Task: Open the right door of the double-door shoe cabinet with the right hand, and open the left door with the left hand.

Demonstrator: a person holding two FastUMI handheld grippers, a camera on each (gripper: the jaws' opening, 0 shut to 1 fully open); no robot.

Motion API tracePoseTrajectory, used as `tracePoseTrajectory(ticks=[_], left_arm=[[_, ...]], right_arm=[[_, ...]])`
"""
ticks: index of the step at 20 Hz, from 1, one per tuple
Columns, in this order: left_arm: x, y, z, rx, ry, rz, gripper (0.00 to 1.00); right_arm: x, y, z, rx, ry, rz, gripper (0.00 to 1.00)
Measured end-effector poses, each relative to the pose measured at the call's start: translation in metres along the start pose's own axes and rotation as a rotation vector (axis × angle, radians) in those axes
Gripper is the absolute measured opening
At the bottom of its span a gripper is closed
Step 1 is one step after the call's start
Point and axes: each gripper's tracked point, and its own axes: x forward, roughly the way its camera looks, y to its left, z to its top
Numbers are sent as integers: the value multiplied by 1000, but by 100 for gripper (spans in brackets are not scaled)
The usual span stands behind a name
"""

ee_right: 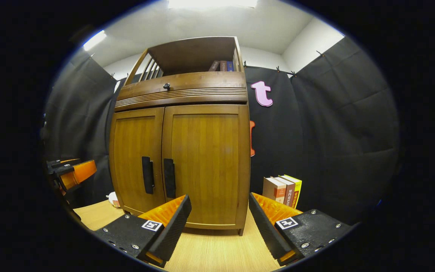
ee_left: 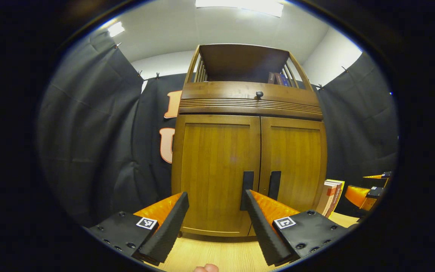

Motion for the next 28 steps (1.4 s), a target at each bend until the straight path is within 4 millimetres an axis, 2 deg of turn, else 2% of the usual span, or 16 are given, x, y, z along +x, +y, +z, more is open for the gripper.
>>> tracePoseTrajectory(ticks=[2, 6, 7, 8, 10, 11, 13, 14, 15, 16, 18, 21, 22, 25, 28], left_arm=[[0, 3, 1, 8, -5, 7, 92], [-5, 13, 3, 19, -8, 24, 93], [-8, 17, 3, 18, -9, 37, 97], [-8, 19, 2, 12, -6, 47, 93], [-9, 21, 0, 1, 10, 65, 93], [-9, 22, -1, -2, 14, 72, 97], [-8, 26, -1, 2, 13, 83, 97], [-9, 28, -1, 5, 13, 88, 92], [-10, 29, -1, 9, 11, 90, 93], [-11, 30, -1, 11, 7, 92, 93], [-10, 29, 0, 14, 1, 92, 92], [-10, 32, 0, 15, 0, 96, 93], [-11, 32, -1, 13, 3, 97, 93], [-10, 34, -2, 11, 8, 101, 93], [-9, 37, -2, 12, 6, 104, 92]], right_arm=[[10, 9, 5, -11, -4, 30, 94], [44, 32, 29, -7, -42, 91, 94], [54, 40, 34, -1, -50, 112, 96], [64, 49, 38, 6, -55, 138, 96], [89, 68, 46, 22, -61, 186, 96], [101, 75, 49, 29, -65, 197, 96], [126, 90, 48, 46, -69, 215, 97], [136, 99, 45, 58, -67, 222, 96], [148, 107, 39, 68, -57, 228, 90], [158, 113, 32, 78, -41, 227, 94], [176, 126, 18, 91, -8, 227, 90], [196, 138, -3, 67, 36, 205, 98], [201, 141, -9, 57, 45, 201, 94], [208, 141, -22, 40, 67, 175, 94], [212, 140, -27, 40, 67, 149, 92]])
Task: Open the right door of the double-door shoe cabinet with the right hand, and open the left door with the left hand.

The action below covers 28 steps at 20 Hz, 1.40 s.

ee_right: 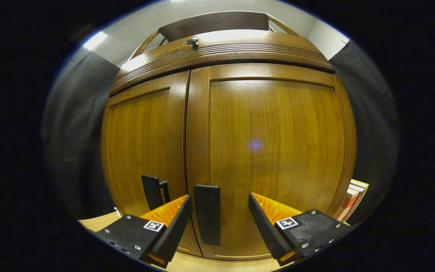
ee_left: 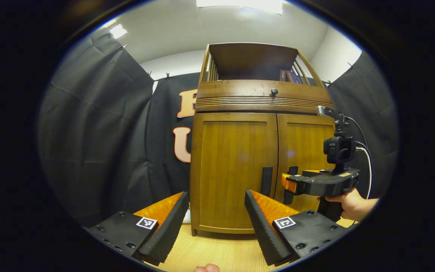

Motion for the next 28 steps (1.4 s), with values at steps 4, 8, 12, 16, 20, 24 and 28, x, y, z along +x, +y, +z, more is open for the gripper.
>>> tracePoseTrajectory(ticks=[4, 8, 12, 16, 20, 24, 28], left_arm=[[5, 3, 0, 1, -3, 0, 93], [8, 5, 0, 2, -4, -3, 92], [6, 7, -1, 4, -1, -8, 92], [2, 10, 1, 4, -3, -8, 92], [-4, 12, 3, 5, -2, -12, 93], [-12, 14, 8, 5, -12, -7, 92], [-22, 12, 12, 5, -18, -5, 93]], right_arm=[[8, 1, -1, 22, 5, -16, 80], [10, 4, -1, 17, -8, -29, 72], [14, 14, -11, 33, 14, -26, 49], [10, 15, -12, 28, 5, -23, 28], [9, 16, -12, 29, 17, -10, 21], [6, 17, -12, 33, 34, 7, 26], [3, 19, -6, 34, 25, 34, 22]])
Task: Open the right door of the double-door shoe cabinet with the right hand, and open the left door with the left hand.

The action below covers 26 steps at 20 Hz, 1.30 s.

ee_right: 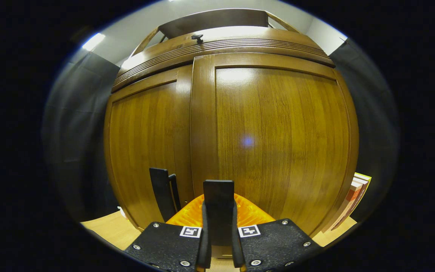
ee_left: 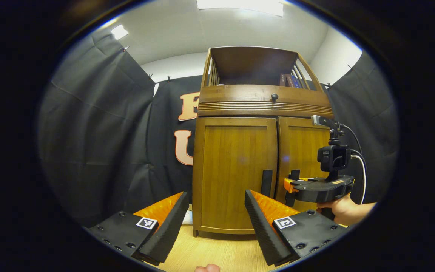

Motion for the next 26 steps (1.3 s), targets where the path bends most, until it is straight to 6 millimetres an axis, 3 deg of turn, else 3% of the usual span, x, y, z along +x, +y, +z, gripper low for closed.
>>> tracePoseTrajectory(ticks=[2, 5, 6, 7, 8, 14, 17, 18, 21, 22, 23, 24, 26], left_arm=[[-6, -1, 1, 2, -1, -2, 93], [-9, -5, 6, 6, -5, -1, 93], [-11, -5, 6, 7, -6, -3, 96], [-12, -7, 6, 10, -6, -6, 93], [-14, -9, 7, 12, -7, -9, 93], [-14, -25, 6, 5, -8, -33, 96], [-13, -35, 4, 2, -4, -47, 96], [-13, -38, 3, 1, -3, -52, 96], [-10, -47, -1, 2, -1, -66, 93], [-9, -50, -2, 2, 1, -71, 97], [-9, -53, -3, 2, 2, -75, 93], [-8, -55, -5, 1, 4, -78, 93], [-7, -60, -7, -4, 5, -85, 100]], right_arm=[[-7, 3, 1, 7, 5, 15, 26], [-25, 2, 1, 19, 5, 40, 26], [-32, 2, 2, 27, 4, 48, 22], [-38, 2, 3, 30, 5, 54, 26], [-46, 0, 3, 36, 5, 59, 22], [-88, -18, 6, 34, 7, 55, 21], [-114, -35, 7, 22, 7, 37, 26], [-123, -43, 6, 15, 8, 26, 21], [-147, -66, 9, -2, -7, -13, 21], [-155, -76, 7, 0, -12, -31, 25], [-164, -86, 7, 3, -12, -53, 16], [-172, -97, 6, 0, -11, -74, 20], [-183, -117, 10, -7, -23, -106, 15]])
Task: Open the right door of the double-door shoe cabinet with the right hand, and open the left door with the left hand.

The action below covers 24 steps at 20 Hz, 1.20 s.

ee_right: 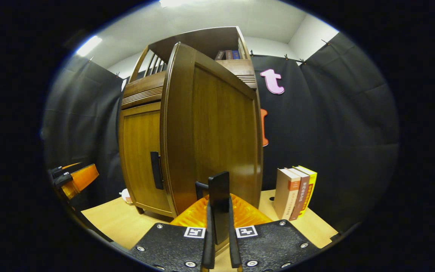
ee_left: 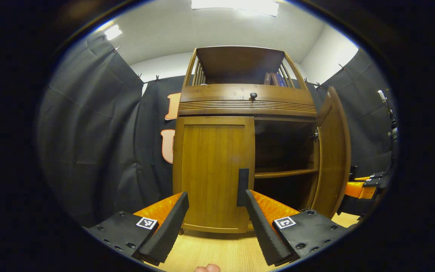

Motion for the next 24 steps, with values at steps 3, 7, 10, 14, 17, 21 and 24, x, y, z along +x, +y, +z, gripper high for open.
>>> tracePoseTrajectory(ticks=[3, 7, 10, 14, 17, 21, 24], left_arm=[[5, -9, -4, -10, 3, -14, 96], [10, -19, -5, -13, -3, -28, 93], [13, -23, -5, -19, -3, -28, 93], [11, -24, -6, -15, -8, -21, 96], [14, -23, 4, -56, -27, 8, 100], [24, -29, 10, -67, -34, -8, 93], [31, -31, 12, -38, -42, -10, 93]], right_arm=[[-7, -24, 2, 27, -3, -35, 5], [-13, -64, 1, -6, -6, -95, 2], [-19, -91, 0, -56, -10, -95, 2], [-20, -108, 1, -76, -12, -7, 2], [-18, -128, 1, -19, -12, 50, 7], [-16, -144, 2, 34, -17, 114, 2], [-19, -142, 1, 0, -7, 117, 2]])
